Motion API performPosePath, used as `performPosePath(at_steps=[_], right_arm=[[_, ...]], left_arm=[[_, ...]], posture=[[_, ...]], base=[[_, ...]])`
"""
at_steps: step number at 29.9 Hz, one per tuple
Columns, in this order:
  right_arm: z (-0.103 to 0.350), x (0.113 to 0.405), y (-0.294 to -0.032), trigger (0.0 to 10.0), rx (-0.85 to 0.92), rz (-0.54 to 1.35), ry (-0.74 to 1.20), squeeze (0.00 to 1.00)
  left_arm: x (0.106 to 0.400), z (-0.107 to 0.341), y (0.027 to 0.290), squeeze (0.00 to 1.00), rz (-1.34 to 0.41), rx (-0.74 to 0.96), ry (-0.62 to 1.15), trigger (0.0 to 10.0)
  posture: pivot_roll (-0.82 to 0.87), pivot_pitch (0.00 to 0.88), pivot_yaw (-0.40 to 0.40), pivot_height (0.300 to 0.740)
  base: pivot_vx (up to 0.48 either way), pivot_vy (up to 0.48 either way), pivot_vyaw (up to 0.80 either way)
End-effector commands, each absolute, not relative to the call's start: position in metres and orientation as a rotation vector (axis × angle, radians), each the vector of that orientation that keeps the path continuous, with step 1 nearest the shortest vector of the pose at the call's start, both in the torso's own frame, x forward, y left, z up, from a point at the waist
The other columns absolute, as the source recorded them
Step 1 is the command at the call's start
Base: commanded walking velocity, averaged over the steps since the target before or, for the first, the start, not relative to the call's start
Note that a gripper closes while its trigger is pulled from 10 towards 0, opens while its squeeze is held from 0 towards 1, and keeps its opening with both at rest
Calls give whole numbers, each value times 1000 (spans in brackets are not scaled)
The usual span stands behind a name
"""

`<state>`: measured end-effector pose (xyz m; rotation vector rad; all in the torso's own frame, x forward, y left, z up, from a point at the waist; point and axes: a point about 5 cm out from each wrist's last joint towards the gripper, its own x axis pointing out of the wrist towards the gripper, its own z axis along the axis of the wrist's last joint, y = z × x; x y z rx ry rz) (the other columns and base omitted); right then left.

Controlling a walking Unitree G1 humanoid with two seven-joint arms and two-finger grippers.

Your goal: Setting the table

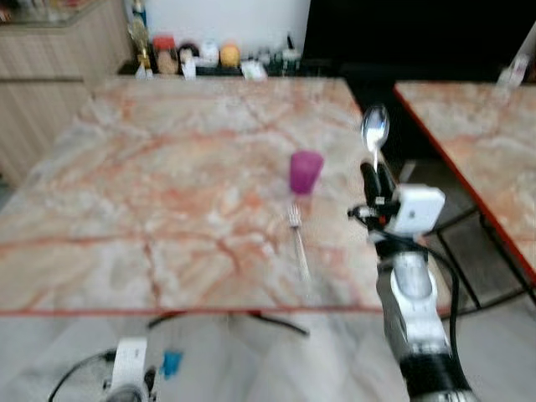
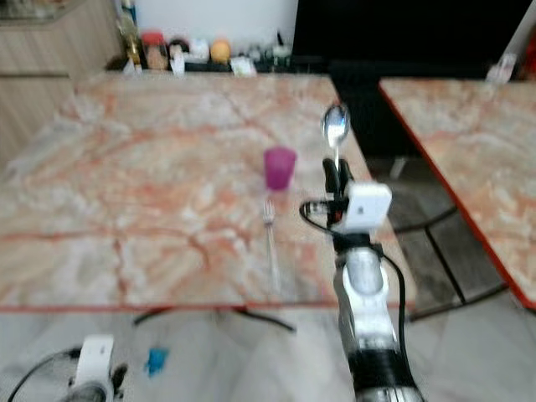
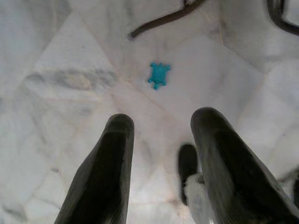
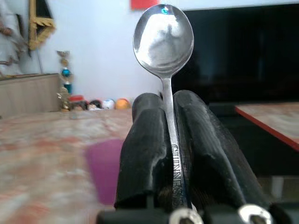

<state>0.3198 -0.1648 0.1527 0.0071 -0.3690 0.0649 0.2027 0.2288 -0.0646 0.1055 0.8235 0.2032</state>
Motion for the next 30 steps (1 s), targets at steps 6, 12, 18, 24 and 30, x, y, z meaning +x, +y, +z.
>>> performPosePath(at_steps=[6,12,18,24,30], right_arm=[[161,320,-170,10000,14,43,-395,0],[159,318,-170,10000,8,45,-388,0],[155,318,-165,10000,23,58,-373,0],[155,320,-161,10000,24,77,-363,0],[158,321,-166,10000,23,59,-371,0]], left_arm=[[200,-67,226,0,197,98,842,10000],[198,-68,226,0,197,98,846,10000],[195,-69,227,0,194,100,853,10000],[196,-70,225,0,180,105,855,10000],[198,-69,224,0,181,100,848,10000]], posture=[[32,0,-25,740],[32,0,-27,740],[23,0,-25,740],[14,0,-28,740],[9,0,-28,740]], base=[[0,-480,0],[0,-480,0],[0,-480,0],[0,-480,0],[0,-480,0]])
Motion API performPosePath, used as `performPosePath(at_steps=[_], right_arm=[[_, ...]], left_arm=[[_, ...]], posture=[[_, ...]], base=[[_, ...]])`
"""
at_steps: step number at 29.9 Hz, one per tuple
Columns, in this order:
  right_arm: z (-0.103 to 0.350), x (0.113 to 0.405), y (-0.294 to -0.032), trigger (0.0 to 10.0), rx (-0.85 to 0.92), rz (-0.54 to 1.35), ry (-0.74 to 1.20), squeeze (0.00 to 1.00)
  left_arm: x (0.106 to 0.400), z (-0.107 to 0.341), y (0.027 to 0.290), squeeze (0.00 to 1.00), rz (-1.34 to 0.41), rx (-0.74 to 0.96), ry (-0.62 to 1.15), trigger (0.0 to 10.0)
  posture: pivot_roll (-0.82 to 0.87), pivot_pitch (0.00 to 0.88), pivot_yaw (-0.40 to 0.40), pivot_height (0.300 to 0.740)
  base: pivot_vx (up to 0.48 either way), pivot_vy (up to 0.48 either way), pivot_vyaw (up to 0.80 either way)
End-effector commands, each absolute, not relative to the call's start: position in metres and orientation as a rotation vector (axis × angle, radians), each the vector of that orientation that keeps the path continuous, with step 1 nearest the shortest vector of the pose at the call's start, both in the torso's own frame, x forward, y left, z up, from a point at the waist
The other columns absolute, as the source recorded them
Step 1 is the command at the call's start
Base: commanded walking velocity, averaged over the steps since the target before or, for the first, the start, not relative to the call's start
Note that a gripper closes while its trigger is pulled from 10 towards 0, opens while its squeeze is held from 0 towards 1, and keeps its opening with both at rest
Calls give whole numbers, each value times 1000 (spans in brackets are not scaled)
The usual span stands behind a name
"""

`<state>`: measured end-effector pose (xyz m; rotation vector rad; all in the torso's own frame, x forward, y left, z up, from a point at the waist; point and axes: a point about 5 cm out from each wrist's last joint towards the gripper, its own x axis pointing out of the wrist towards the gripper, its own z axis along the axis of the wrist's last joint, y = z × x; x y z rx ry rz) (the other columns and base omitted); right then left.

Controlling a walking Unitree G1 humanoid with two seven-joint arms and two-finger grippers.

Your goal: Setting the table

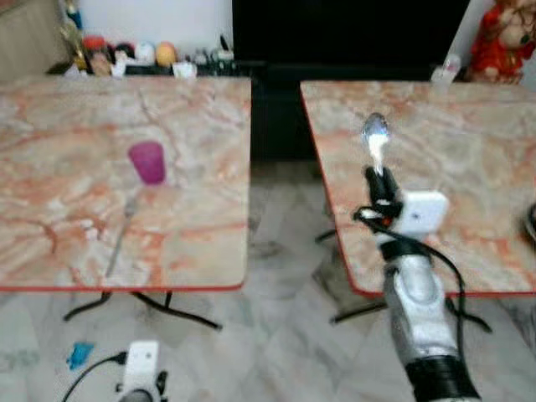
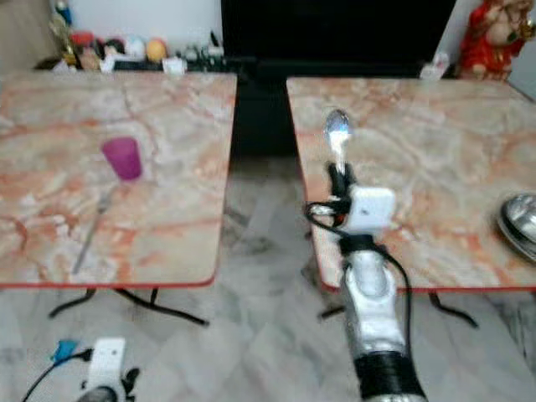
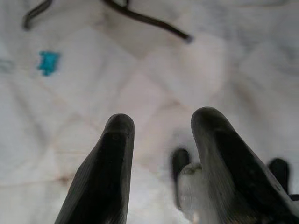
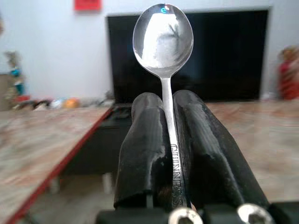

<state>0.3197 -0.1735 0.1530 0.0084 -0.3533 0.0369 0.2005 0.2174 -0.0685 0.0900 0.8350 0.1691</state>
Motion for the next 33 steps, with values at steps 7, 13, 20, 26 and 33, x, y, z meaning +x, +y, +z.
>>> performPosePath(at_steps=[7,13,20,26,33], right_arm=[[158,320,-169,10000,11,53,-366,0],[160,321,-170,10000,8,55,-366,0],[161,322,-172,10000,1,46,-364,0],[162,322,-174,10000,-2,38,-361,0],[162,323,-174,10000,-2,34,-359,0]], left_arm=[[194,-70,225,0,179,108,859,10000],[196,-70,224,0,179,103,854,10000],[197,-70,222,0,181,93,850,10000],[196,-70,223,0,183,95,852,10000],[196,-69,224,0,182,98,853,10000]], posture=[[4,0,-29,740],[11,0,-32,740],[6,0,-30,740],[6,0,-28,740],[8,0,-22,740]], base=[[0,-480,0],[0,-480,0],[0,-480,0],[0,-480,0],[0,-480,0]])
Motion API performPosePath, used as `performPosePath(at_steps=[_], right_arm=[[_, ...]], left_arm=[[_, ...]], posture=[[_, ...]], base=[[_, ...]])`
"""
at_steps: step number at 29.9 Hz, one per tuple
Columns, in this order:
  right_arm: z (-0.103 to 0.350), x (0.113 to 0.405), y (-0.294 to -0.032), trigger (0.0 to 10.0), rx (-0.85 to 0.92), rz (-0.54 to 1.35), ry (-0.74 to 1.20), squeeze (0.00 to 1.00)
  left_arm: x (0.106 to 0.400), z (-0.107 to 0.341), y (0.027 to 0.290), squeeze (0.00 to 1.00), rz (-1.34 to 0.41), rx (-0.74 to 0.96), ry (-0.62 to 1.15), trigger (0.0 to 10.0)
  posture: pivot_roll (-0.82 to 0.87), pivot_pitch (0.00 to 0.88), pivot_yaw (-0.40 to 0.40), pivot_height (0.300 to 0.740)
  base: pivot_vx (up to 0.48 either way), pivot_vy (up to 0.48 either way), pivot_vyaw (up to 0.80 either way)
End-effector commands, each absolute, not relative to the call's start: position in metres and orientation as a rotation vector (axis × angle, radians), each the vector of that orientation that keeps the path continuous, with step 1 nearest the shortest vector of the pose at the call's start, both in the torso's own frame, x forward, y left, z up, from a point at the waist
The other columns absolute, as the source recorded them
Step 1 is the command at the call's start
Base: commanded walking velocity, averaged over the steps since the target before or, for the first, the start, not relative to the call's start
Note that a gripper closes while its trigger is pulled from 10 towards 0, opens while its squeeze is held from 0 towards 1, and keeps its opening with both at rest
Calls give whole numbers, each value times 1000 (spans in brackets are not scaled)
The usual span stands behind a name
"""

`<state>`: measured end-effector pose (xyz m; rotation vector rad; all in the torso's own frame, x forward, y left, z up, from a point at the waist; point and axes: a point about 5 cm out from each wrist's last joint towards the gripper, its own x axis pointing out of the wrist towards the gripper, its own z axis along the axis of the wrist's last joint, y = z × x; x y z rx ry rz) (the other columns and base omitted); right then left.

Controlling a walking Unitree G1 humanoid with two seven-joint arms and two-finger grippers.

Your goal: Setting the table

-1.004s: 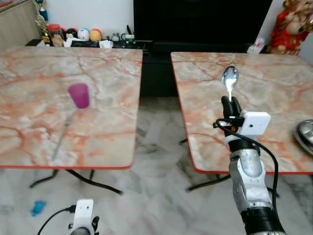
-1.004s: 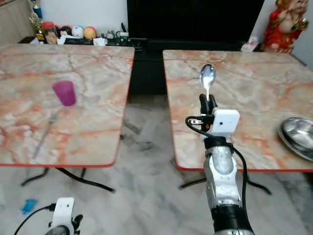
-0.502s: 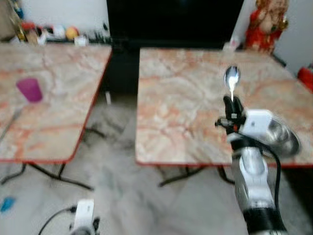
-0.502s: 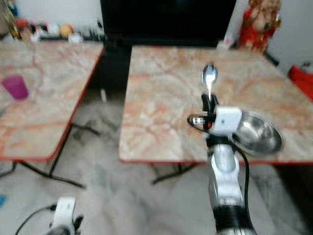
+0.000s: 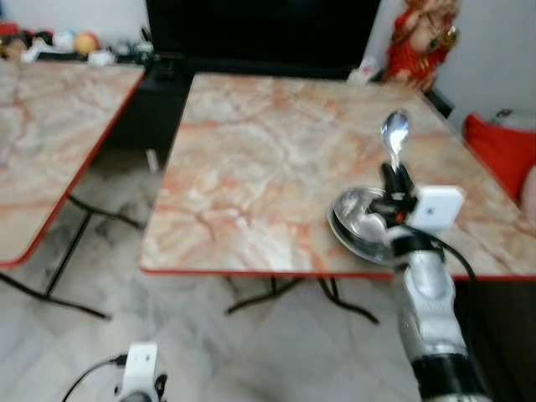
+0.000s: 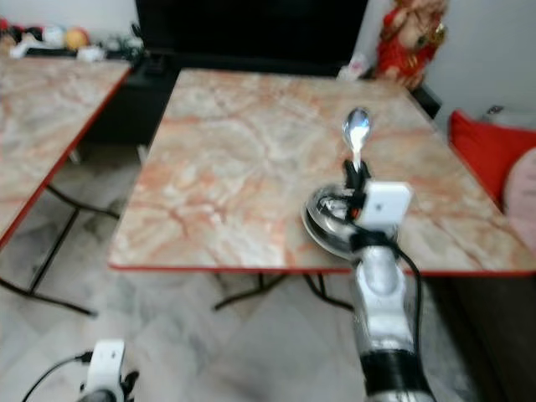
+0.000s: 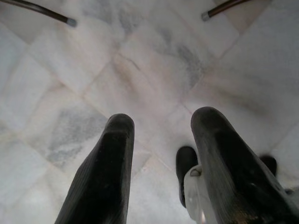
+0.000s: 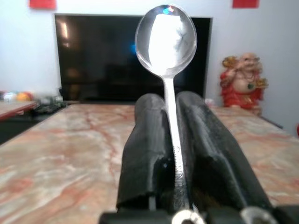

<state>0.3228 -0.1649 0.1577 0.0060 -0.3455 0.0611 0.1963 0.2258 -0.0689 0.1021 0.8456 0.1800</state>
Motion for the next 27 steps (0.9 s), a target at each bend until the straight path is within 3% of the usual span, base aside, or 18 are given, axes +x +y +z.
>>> performPosePath(at_steps=[1,7,27], right_arm=[[162,323,-174,10000,-2,33,-358,0],[161,322,-175,10000,-4,25,-350,0],[159,324,-178,10000,-7,3,-336,0]], left_arm=[[196,-69,225,0,181,98,852,10000],[197,-69,224,0,178,101,850,10000],[196,-69,228,0,189,83,857,10000]], posture=[[8,0,-22,740],[8,0,-19,740],[16,0,-12,740]], base=[[0,-480,0],[0,-476,0],[0,0,0]])
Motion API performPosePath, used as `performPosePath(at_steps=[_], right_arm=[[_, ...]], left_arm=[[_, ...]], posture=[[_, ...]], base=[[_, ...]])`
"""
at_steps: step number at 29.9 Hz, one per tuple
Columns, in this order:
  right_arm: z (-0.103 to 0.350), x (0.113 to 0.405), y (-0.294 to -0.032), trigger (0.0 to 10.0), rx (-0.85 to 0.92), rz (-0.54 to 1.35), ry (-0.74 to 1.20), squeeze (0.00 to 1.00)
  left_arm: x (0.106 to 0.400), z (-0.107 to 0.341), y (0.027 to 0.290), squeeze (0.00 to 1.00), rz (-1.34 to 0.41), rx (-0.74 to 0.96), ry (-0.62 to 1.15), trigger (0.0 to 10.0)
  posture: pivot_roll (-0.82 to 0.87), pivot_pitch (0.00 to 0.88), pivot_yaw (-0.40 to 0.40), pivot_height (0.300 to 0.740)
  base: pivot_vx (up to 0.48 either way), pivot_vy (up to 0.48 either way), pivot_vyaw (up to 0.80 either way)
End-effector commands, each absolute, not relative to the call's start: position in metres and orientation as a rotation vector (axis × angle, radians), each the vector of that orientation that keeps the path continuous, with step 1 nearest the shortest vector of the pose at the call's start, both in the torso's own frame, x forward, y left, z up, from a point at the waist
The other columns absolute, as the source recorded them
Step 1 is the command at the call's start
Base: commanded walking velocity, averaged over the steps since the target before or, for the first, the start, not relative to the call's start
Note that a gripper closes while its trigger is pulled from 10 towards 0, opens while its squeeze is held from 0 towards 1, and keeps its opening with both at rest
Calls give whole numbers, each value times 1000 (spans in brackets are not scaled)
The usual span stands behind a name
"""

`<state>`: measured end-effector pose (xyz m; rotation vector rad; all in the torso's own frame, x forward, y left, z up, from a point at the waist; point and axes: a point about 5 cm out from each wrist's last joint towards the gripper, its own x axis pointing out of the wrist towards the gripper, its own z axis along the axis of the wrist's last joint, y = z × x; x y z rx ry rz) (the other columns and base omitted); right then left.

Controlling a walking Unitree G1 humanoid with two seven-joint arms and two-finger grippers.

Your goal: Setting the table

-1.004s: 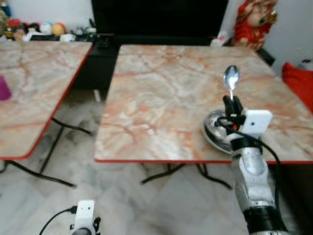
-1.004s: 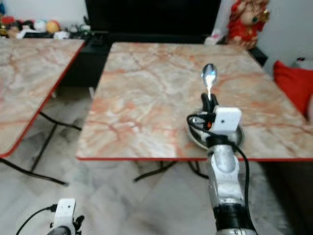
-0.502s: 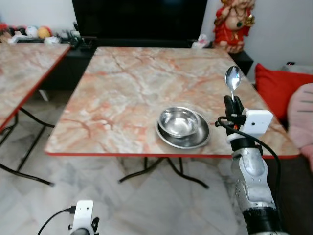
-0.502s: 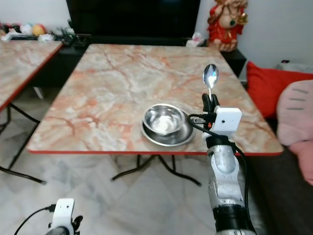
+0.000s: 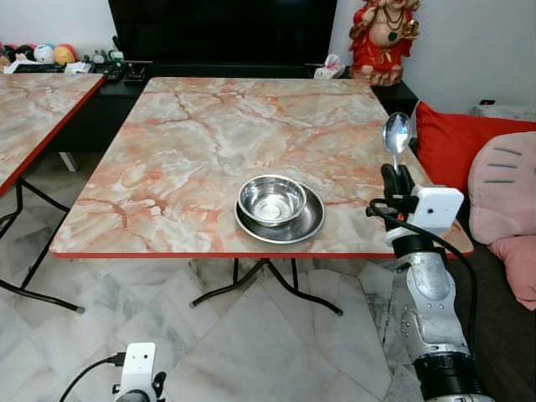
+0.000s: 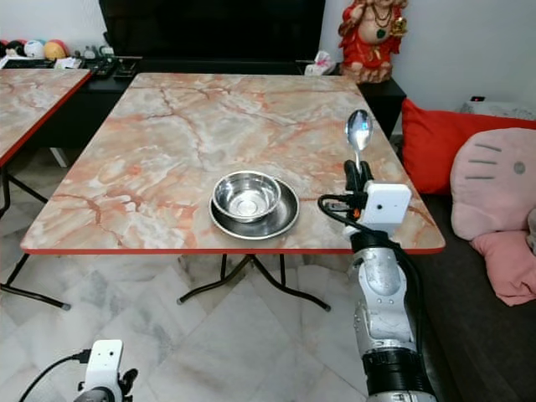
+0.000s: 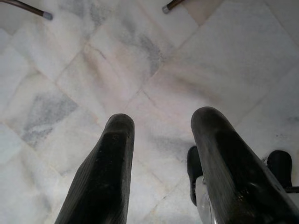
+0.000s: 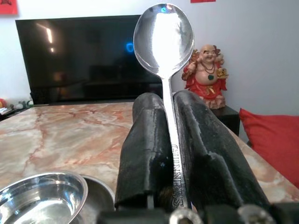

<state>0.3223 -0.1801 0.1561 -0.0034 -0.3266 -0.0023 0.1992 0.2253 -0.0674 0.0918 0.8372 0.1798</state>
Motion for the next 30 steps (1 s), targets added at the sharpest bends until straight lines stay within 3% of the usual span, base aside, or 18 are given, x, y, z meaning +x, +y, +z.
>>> performPosePath(at_steps=[1,16,30], right_arm=[[159,324,-178,10000,-7,3,-336,0],[160,324,-180,10000,-25,6,-339,0],[158,326,-174,10000,-65,33,-326,0]], left_arm=[[196,-69,228,0,189,83,857,10000],[180,-72,246,0,247,84,883,10000],[178,-74,244,0,232,87,889,10000]], posture=[[16,0,-12,740],[16,0,-16,740],[20,0,-19,740]], base=[[0,0,0],[0,0,0],[292,0,58]])
